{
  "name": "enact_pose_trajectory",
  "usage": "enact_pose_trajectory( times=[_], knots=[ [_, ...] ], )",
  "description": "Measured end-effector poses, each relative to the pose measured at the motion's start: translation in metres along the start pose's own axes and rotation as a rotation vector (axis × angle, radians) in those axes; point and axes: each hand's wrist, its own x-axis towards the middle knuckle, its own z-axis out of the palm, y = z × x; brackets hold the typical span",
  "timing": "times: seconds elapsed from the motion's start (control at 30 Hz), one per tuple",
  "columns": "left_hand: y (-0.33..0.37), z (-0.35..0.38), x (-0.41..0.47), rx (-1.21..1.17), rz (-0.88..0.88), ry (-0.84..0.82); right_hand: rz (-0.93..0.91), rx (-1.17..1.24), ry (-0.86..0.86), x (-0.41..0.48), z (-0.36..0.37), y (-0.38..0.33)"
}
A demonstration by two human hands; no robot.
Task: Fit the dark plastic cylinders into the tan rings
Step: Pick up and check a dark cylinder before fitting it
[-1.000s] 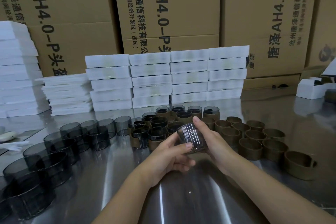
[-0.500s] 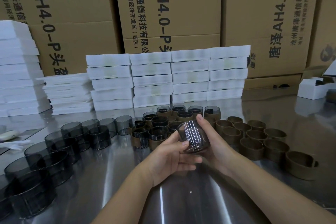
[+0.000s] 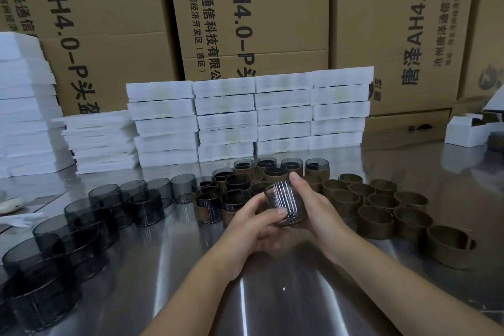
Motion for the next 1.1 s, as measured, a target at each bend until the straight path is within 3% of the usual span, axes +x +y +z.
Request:
enact_pose_trajectory(
  times=[0.13,0.33,0.73,1.1],
  knots=[
    [-0.002,0.000,0.002,-0.074,-0.033,0.083,-0.109,-0.066,0.054,-0.001,0.000,0.000],
    [0.000,-0.002,0.004,-0.180,-0.094,0.067,-0.265,-0.165,-0.073,-0.005,0.002,0.004],
    [-0.003,-0.006,0.008,-0.137,-0.211,0.105,-0.315,-0.276,-0.038,0.000,0.003,0.009],
    [-0.003,-0.004,0.010,0.014,-0.197,0.065,-0.264,-0.154,0.039,0.001,0.001,0.008]
  ],
)
